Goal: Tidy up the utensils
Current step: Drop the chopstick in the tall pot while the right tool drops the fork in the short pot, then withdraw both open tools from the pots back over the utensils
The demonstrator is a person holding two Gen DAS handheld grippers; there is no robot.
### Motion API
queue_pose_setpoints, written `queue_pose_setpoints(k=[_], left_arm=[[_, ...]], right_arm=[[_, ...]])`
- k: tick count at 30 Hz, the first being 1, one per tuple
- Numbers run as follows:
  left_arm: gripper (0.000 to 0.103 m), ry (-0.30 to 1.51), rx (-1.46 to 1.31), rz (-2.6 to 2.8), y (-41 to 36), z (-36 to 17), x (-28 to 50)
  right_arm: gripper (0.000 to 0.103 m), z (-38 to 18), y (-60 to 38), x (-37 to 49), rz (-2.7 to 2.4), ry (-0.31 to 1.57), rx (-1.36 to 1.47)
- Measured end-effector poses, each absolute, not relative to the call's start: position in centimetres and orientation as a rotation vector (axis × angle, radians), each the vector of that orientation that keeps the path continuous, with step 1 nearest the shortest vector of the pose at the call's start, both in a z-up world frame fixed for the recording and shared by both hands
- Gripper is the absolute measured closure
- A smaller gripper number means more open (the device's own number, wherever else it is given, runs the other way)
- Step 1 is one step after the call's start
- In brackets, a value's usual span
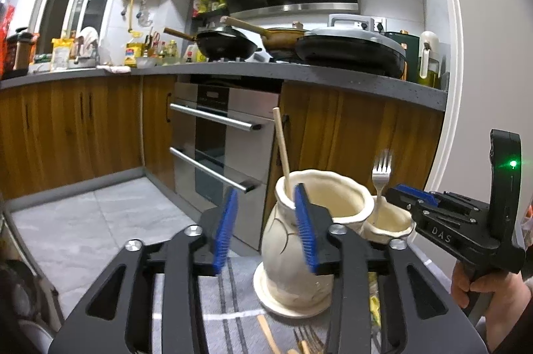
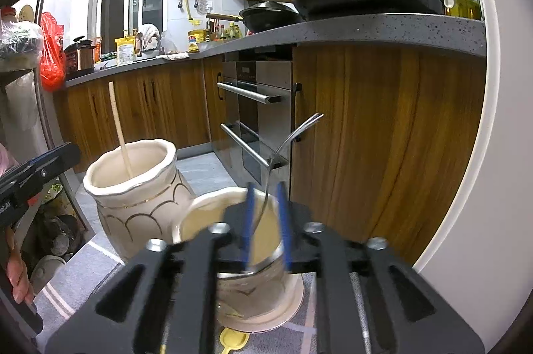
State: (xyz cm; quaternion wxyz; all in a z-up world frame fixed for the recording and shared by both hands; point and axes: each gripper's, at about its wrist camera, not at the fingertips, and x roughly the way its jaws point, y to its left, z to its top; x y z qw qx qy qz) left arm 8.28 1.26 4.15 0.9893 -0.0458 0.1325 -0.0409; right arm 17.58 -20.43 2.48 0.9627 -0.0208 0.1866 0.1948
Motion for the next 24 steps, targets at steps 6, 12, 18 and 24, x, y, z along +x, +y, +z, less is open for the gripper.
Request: queue_pose_setpoints(k=[6,12,18,24], left_arm=[[0.035,0.243,-0.103,-0.054,2.1,4.2,6.8],[0.009,0.234,-0.116,-0.029,2.2,4.0,5.5],[0.006,0.260,-0.064,-0.030,1.4,3.3,4.1],[0.005,0.307,-0.024,-0.038,1.2,2.1,3.0]], right_arm=[[0.030,3.6,-21.4,15.5,0.391,0.344,-0.018],[0.005,4.2,-22.8,11.9,0.370,0.292,0.008],[0.005,3.0,-23.4,8.5,0.328,0.277,-0.013],[0.005,1.2,-23.8,7.9,0.346,0.373,-0.004]])
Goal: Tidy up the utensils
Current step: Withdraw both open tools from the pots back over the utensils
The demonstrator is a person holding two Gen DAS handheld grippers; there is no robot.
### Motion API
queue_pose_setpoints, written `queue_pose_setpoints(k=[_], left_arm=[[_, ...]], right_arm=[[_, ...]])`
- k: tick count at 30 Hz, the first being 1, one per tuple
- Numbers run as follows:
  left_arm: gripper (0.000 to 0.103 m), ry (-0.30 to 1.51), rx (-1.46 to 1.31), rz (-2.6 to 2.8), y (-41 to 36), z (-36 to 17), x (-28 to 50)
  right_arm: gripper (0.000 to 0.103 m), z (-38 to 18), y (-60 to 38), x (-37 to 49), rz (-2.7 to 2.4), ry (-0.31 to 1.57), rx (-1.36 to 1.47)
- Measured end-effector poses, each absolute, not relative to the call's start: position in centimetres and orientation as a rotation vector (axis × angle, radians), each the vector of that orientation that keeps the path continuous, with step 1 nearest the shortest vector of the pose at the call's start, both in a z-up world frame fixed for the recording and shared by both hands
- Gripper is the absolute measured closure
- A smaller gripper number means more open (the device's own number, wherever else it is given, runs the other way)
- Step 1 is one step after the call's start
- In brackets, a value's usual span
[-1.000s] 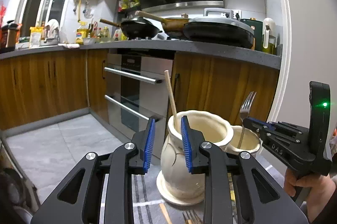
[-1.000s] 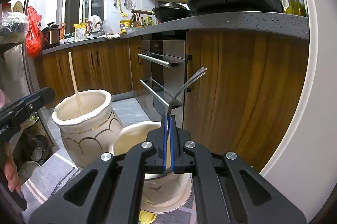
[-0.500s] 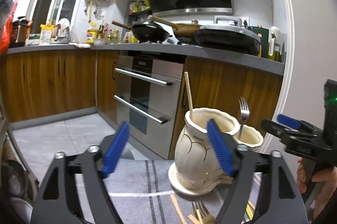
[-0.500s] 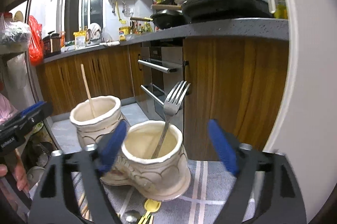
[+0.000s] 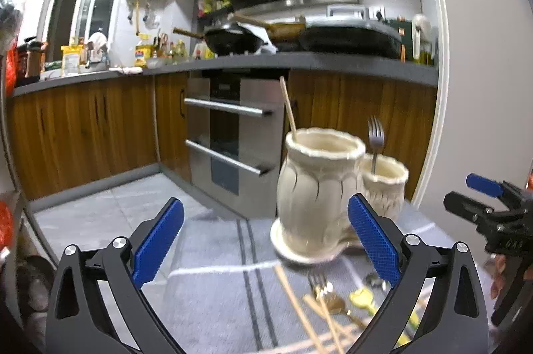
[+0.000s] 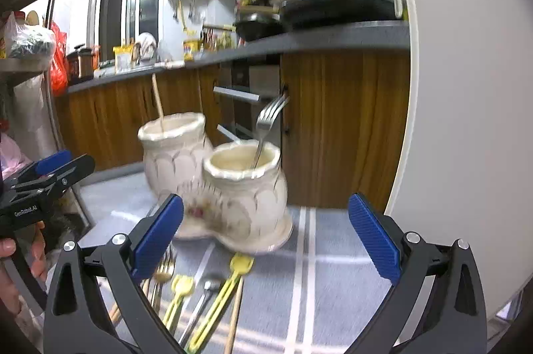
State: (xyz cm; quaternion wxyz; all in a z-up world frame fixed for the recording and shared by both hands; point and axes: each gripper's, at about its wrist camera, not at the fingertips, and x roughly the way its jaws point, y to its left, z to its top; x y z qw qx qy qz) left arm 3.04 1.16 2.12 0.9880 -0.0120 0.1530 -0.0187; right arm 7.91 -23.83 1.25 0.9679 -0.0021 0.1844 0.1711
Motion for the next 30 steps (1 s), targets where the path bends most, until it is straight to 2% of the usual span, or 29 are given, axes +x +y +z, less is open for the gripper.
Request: queue_pose_setpoints(k=[8,17,24,26,28,30], left_arm=[[0.005,0.462,0.069,-0.034,0.4,-0.2,3.0],[0.006,0.739,0.095,-0.068,0.5,-4.0,5.0],[0.009,0.795,0.165,-0.106,-0.9,-5.3,4.9],[0.011,0.806,0.177,-0.112,-1.3,-5.5,5.0],[0.019,0.819,0.182,-0.114,-1.5,-5.7,4.9],[0.021,0.833,0.180,-0.117,-1.6,-5.9,5.0]], right_arm=[[0.005,0.0,-24.3,7.7,0.301,0.443,0.028],[0.005,-1.1,-23.5,8.4,0.294,0.487,0.001],[0.005,-1.4,-23.7,8.8,0.285,0.500,-0.006],[0.005,-1.4,-23.9,8.9,0.282,0.503,0.004],[0.005,-1.5,-24.0,8.9,0.283,0.505,0.009],[0.005,-1.4,-24.0,8.8,0.282,0.504,0.006]])
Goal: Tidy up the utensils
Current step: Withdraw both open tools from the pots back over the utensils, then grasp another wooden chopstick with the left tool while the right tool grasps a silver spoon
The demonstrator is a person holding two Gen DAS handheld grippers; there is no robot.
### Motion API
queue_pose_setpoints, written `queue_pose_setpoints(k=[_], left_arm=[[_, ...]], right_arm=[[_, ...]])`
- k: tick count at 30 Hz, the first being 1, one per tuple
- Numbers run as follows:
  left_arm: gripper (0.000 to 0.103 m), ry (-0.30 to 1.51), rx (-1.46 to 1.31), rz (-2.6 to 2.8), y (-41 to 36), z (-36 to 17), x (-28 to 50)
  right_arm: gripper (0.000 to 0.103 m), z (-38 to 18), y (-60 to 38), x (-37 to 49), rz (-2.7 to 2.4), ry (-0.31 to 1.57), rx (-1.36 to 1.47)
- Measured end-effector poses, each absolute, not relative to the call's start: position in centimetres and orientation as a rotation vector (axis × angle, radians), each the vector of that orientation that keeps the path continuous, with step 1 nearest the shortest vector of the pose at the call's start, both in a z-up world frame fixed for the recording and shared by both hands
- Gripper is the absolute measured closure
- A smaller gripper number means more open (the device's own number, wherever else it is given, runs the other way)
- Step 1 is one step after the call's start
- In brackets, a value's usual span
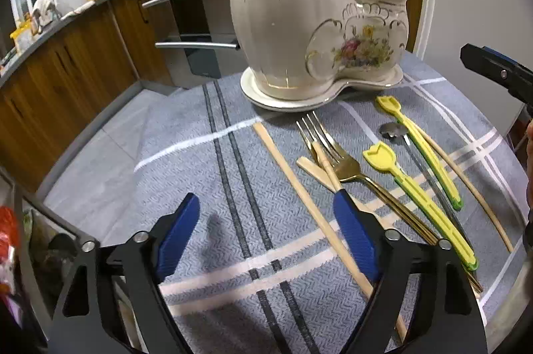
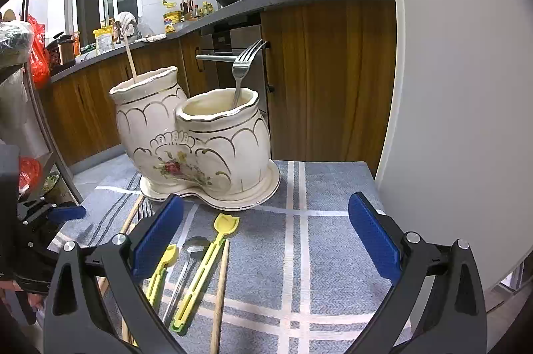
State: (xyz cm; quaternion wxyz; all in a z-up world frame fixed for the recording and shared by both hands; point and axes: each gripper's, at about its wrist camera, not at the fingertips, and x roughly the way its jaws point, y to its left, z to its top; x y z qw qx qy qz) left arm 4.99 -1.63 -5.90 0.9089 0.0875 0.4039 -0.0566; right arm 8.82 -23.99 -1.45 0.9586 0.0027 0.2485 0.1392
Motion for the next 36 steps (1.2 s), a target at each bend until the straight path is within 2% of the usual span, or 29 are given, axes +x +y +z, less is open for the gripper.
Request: queue_pose_setpoints(k=[2,4,6,8,14,20,22,24,36], left_arm=[[0.024,0.841,0.186,-0.125,-1.8,-6.0,5.0],[0.033,0.851,0.199,-0.133,-2.3,-6.2,5.0],[0.038,0.856,0.201,-0.148,-2.6,-6.3,5.0],[0.039,0.859,0.192,-0.156,-2.6,-6.3,5.0],[0.051,0.874,0.136,-0.198,-2.0,-6.3,5.3],[0.073,0.875,0.133,-0.203,-1.3,-6.2,5.4],[0.088,0.876,0.128,-0.197,-0.8,-6.1,5.8],[0.094,0.878,0.109,-0.196,-0.3,-6.1,5.9],[0.096,0.823,0.086,-0.181,0.7,-5.5,5.4]], right_arm=[[0.005,-1.4,-23.9,8.7,0.281,0.500,0.001],[0.005,-1.4,-23.9,8.6,0.283,0.496,-0.002],[0.005,-1.3,-23.9,8.5,0.283,0.493,-0.004],[0.005,-1.3,-23.8,8.5,0.284,0.492,-0.009],[0.005,-1.3,-23.7,8.5,0.291,0.494,-0.012],[0.005,-1.4,-23.7,8.8,0.295,0.502,-0.014],[0.005,-1.5,-23.6,8.8,0.296,0.504,-0.016],[0.005,-1.5,-23.6,8.9,0.298,0.508,-0.018],[0.007,-2.3,-22.0,9.0,0.394,0.597,-0.057]])
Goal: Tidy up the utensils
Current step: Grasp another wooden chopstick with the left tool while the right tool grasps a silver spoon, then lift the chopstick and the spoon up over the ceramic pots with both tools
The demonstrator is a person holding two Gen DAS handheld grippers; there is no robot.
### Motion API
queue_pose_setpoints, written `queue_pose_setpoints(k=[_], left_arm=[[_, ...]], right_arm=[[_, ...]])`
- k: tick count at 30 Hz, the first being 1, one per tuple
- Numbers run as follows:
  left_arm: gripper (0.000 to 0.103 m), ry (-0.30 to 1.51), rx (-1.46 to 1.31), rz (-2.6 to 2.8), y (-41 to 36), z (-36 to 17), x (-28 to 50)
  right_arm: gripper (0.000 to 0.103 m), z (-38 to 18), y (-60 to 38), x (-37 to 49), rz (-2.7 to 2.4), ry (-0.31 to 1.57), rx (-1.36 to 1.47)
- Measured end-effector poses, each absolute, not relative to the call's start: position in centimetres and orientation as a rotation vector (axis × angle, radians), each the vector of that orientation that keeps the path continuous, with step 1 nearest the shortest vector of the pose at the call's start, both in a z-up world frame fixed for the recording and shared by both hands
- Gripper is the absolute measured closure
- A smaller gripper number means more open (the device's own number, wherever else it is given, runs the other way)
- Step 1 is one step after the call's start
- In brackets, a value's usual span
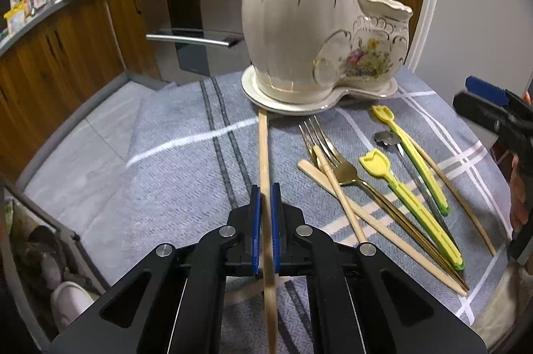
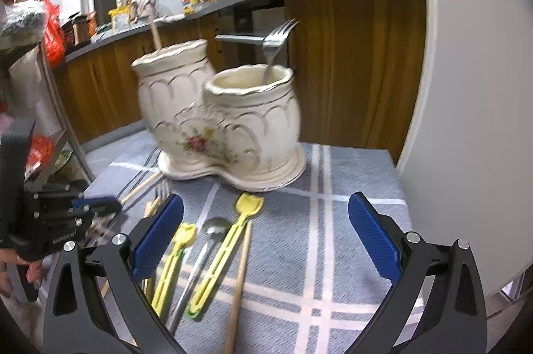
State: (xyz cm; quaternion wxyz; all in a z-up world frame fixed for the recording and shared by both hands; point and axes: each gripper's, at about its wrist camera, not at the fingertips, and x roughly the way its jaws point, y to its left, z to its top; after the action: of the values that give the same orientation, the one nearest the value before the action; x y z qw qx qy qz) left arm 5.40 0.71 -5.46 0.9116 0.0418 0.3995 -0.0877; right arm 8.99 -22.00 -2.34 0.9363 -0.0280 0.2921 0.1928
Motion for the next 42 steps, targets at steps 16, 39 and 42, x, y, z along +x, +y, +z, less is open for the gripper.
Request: queue_pose_setpoints(k=[16,39,42], left_arm=[[0.096,0.801,0.115,-0.193,0.9,-4.9,3.9],[0.087,0.839,0.187,-0.217,-0.5,-5.7,3.8],[0.084,0.854,0.199,-0.215,-0.7,-5.9,4.3]], right_arm=[[0.092,-5.6,-16.2,8.4,0.445,0.793,-0.205],[0.100,-5.7,-16.3,9.1,0.456,0.836,-0.129],[0.100,-5.1,-16.5,8.5,0.470,0.808,-0.117]])
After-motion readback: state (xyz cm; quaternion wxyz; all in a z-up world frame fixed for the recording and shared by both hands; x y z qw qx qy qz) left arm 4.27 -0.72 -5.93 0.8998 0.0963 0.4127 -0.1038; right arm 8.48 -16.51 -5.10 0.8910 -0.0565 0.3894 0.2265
